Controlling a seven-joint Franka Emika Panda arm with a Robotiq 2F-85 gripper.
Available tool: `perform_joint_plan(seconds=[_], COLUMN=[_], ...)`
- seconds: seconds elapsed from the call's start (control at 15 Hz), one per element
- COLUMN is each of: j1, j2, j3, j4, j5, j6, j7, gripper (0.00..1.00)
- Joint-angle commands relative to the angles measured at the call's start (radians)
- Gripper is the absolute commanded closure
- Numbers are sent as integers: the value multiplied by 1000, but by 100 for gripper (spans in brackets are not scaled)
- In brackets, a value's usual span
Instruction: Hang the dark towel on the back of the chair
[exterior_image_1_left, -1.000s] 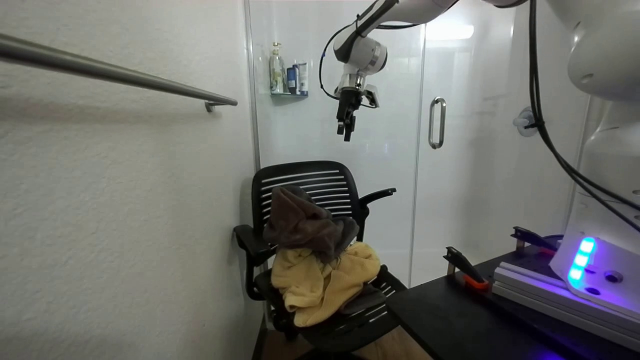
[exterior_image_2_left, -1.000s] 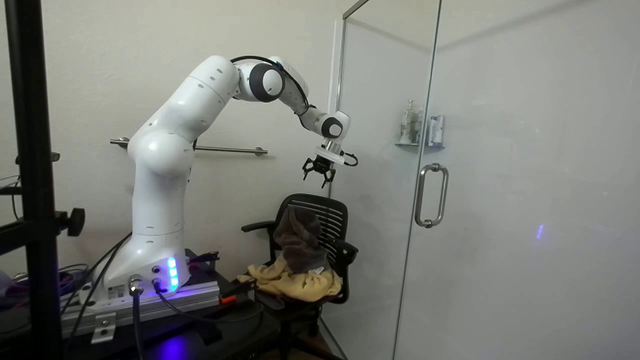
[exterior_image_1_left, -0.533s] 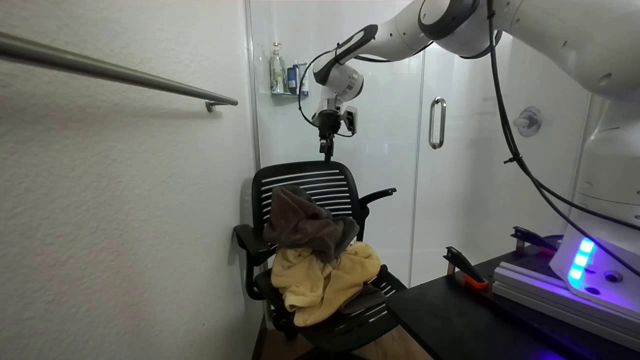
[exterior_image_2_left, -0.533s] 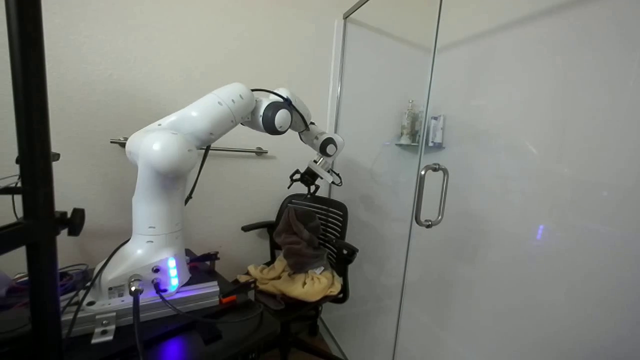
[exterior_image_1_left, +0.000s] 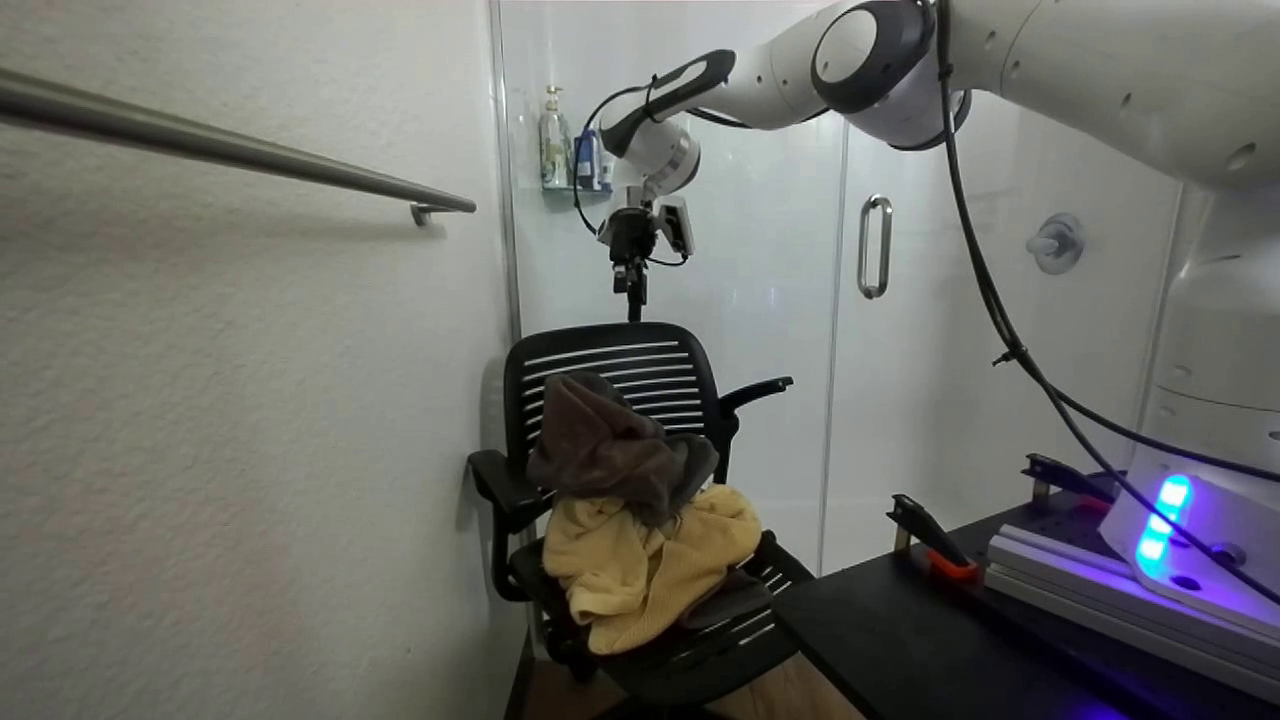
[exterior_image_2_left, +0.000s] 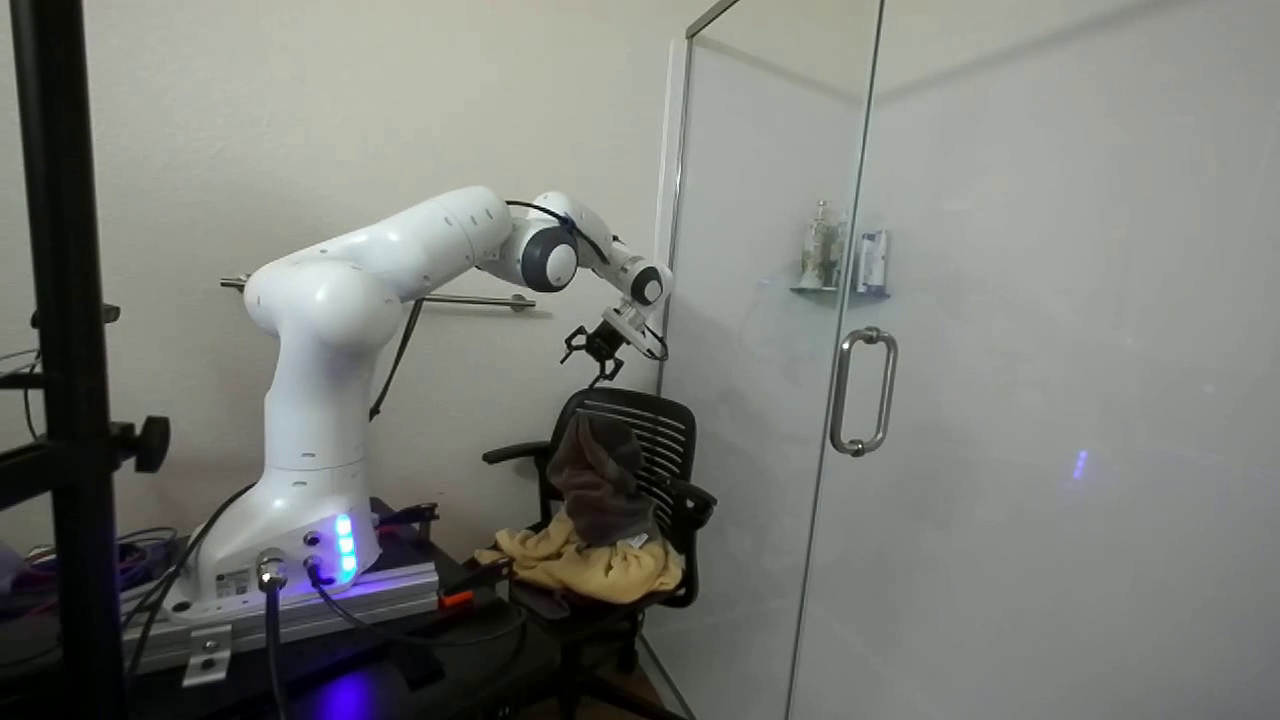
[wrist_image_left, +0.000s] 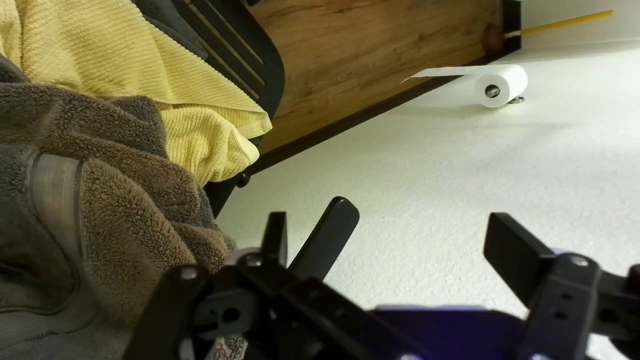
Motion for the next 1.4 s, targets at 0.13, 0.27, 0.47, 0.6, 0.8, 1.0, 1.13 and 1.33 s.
perform_joint_plan(seconds=[0.13, 0.27, 0.47, 0.6, 0.8, 1.0, 1.13, 1.33], j1=[87, 148, 235, 286, 332, 327, 316, 306], j2=[133, 163, 178, 177, 161, 165, 176, 198], j3=[-46, -78, -120, -153, -205, -174, -177, -221], j4=[92, 111, 132, 146, 143, 139, 141, 159], j5=[-45, -89, -152, -199, -249, -227, -231, -277], j6=[162, 207, 257, 265, 283, 269, 282, 319], j7=[177, 282, 438, 541, 693, 644, 623, 608], gripper=[0, 0, 0, 0, 0, 0, 0, 0])
